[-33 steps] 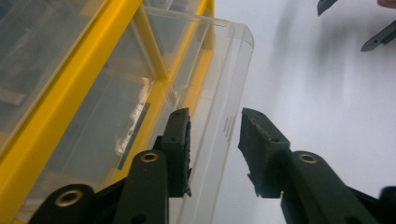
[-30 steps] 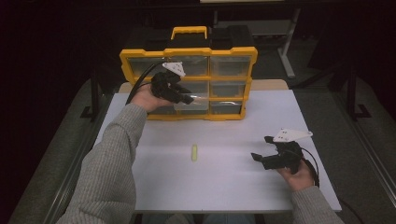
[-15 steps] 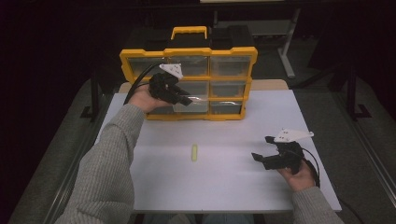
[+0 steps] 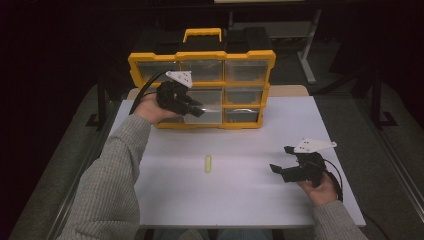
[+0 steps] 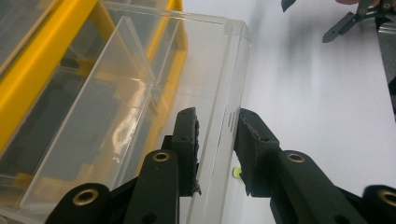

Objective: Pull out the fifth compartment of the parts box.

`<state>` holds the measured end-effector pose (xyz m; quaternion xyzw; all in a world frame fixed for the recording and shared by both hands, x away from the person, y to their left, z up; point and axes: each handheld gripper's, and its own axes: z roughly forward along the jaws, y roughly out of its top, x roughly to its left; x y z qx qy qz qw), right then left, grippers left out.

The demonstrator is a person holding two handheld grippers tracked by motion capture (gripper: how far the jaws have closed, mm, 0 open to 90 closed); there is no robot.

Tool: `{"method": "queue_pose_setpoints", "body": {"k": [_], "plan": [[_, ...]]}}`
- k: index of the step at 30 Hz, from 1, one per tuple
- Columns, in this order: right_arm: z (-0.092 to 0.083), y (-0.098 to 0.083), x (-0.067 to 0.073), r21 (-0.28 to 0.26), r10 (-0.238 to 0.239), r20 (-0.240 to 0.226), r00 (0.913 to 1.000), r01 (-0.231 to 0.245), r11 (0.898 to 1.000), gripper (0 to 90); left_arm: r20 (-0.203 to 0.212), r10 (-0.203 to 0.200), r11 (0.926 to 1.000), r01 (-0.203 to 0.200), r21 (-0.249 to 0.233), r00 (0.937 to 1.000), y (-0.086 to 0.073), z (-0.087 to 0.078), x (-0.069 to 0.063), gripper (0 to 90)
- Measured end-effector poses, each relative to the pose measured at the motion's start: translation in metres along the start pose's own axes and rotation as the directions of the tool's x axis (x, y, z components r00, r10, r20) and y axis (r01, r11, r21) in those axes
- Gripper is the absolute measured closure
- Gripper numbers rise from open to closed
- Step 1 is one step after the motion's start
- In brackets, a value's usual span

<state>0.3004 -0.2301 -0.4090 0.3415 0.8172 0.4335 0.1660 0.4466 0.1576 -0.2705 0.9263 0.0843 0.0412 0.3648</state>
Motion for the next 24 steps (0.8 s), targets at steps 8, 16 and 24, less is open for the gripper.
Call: {"method": "queue_pose_setpoints", "body": {"k": [8,16,24], "plan": [[0.0000,0.0000,0.0004,-0.001,0.001,-0.002,1.0000,-0.001,1.000,15.6,0.002,-0.002,0.9998,0.002,-0.019,1.0000,-0.0041,-0.0019,-0.0041,69.8],[0.0009,0.0001,0.0009,0.003,0.001,0.001,1.0000,-0.001,1.000,15.6,0.012,-0.001,0.9998,0.001,-0.021,0.9999,-0.0071,-0.0013,-0.0057,69.9],[0.0014,0.0002,0.0010,0.008,0.000,-0.001,1.0000,0.000,1.000,15.6,0.026,0.002,0.9998,-0.002,-0.019,0.9997,-0.0064,-0.0016,-0.0081,70.5]]}}
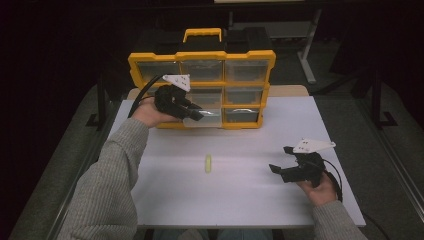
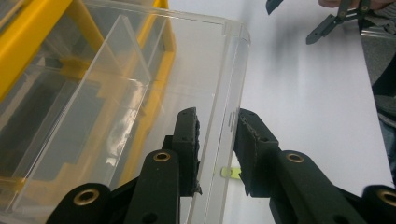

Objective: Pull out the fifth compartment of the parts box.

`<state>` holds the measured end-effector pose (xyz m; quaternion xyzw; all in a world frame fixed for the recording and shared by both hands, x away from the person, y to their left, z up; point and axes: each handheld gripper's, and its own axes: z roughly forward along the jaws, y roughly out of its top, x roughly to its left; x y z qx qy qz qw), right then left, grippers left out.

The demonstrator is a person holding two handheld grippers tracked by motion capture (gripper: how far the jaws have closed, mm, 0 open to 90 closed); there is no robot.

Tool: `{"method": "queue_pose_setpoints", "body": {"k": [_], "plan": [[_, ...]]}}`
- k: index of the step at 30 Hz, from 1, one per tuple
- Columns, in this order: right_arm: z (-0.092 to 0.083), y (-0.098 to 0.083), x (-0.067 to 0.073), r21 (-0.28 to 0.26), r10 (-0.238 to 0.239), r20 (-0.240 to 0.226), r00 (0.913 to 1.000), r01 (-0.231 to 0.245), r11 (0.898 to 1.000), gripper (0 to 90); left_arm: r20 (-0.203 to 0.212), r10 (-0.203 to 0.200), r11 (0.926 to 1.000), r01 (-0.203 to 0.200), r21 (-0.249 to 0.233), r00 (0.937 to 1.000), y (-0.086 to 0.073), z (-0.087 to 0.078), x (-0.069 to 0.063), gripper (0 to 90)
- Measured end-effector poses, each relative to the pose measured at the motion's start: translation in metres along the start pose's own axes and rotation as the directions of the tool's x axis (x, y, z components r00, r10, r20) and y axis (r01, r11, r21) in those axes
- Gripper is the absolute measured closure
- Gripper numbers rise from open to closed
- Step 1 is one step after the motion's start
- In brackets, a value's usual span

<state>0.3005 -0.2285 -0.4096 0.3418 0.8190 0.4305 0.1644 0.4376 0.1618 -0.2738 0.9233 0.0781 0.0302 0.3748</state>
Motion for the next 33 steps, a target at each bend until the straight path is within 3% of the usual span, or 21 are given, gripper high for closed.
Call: {"method": "queue_pose_setpoints", "body": {"k": [33], "plan": [[0.0010,0.0003,0.0000,0.001,-0.004,0.000,1.0000,0.004,1.000,15.5,0.016,-0.022,0.9997,0.022,0.008,0.9996,-0.0012,0.0064,-0.0008,68.3]]}}
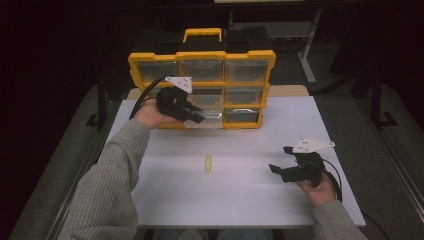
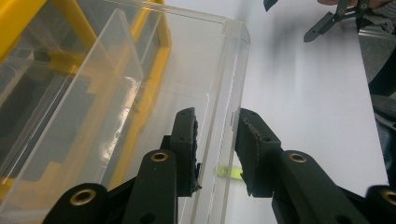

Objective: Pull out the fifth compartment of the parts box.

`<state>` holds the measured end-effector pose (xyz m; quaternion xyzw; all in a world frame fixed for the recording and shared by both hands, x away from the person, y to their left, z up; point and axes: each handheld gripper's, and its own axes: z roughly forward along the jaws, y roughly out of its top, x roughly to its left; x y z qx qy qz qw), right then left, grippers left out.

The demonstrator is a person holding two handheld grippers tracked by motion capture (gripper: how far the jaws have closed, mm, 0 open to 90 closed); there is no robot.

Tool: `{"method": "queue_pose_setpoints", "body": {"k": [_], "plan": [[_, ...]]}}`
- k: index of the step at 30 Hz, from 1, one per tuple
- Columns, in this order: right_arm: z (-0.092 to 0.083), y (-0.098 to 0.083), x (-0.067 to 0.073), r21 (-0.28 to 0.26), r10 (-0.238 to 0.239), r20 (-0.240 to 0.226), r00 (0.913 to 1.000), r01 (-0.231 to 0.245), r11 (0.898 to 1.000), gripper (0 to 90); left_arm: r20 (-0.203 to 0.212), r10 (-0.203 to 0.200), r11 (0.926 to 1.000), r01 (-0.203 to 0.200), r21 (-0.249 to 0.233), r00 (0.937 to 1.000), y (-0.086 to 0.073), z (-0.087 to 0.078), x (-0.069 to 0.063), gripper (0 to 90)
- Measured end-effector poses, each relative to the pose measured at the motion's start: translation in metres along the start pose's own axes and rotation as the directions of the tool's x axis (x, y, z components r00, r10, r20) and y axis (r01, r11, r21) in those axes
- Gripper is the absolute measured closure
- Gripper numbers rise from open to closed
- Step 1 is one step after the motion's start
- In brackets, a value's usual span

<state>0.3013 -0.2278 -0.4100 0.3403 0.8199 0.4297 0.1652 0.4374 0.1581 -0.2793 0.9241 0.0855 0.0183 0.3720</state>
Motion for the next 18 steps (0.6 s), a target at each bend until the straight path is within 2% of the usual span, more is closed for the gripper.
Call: {"method": "queue_pose_setpoints", "body": {"k": [1,13,18], "plan": [[0.000,0.000,0.000,0.001,0.001,0.000,1.0000,-0.001,1.000,15.6,0.003,-0.007,0.9999,0.007,-0.013,1.0000,0.000,-0.001,0.000,67.2],[0.002,0.000,-0.002,0.005,0.015,-0.008,0.9999,-0.015,1.000,15.5,0.002,-0.012,0.9994,0.012,-0.032,0.9999,0.000,-0.007,-0.002,59.9],[0.004,0.000,-0.003,0.006,0.018,-0.011,0.9998,-0.018,1.000,15.5,-0.005,-0.026,0.9966,0.025,-0.078,0.9997,0.000,-0.017,-0.002,56.7]]}}
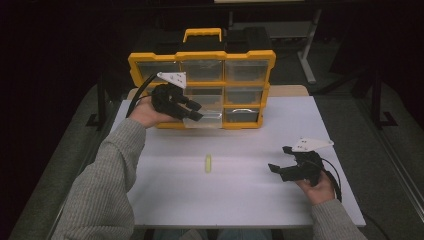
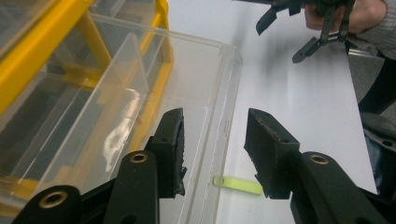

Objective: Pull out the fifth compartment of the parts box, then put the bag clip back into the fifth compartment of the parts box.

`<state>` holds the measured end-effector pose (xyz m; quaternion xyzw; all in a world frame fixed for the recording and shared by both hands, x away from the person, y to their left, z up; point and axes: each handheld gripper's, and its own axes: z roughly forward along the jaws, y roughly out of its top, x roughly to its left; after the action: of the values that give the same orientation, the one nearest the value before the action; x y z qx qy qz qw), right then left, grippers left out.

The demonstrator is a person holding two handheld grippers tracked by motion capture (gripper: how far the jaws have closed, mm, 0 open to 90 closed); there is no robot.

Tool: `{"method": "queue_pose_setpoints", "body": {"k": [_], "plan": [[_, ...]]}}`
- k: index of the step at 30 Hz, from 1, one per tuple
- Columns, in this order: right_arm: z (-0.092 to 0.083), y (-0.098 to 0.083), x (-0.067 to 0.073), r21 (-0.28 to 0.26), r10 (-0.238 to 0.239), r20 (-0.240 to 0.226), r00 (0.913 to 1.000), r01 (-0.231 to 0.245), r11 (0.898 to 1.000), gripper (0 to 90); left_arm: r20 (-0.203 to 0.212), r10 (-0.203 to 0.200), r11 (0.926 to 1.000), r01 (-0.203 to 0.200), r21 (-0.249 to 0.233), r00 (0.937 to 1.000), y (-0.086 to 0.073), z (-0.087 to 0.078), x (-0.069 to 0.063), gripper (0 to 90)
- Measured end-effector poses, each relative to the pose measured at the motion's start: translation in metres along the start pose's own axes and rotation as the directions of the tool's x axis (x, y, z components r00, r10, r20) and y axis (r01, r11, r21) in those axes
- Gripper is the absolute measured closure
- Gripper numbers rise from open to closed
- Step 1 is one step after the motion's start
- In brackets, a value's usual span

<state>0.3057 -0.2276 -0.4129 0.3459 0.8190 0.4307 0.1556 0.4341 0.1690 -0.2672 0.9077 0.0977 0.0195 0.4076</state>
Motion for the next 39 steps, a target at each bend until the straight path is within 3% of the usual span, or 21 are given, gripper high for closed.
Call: {"method": "queue_pose_setpoints", "body": {"k": [16,21,34,39], "plan": [[0.005,-0.002,0.000,0.022,0.014,-0.010,0.9999,-0.014,1.000,14.9,-0.030,0.000,0.9978,-0.002,-0.066,0.9995,0.000,-0.024,-0.009,49.1],[0.006,-0.002,0.001,0.027,0.015,-0.015,0.9998,-0.014,1.000,14.9,-0.054,-0.010,0.9964,0.005,-0.084,0.9985,-0.001,-0.031,-0.015,42.3],[0.006,-0.004,0.000,0.037,0.033,-0.017,0.9993,-0.033,0.999,14.9,-0.080,-0.027,0.9946,0.019,-0.102,0.9965,-0.010,-0.039,-0.019,33.9],[0.007,-0.006,-0.001,0.029,0.051,-0.015,0.9986,-0.050,0.998,14.2,-0.111,-0.044,0.9939,0.032,-0.106,0.9928,-0.017,-0.046,-0.023,30.2]]}}
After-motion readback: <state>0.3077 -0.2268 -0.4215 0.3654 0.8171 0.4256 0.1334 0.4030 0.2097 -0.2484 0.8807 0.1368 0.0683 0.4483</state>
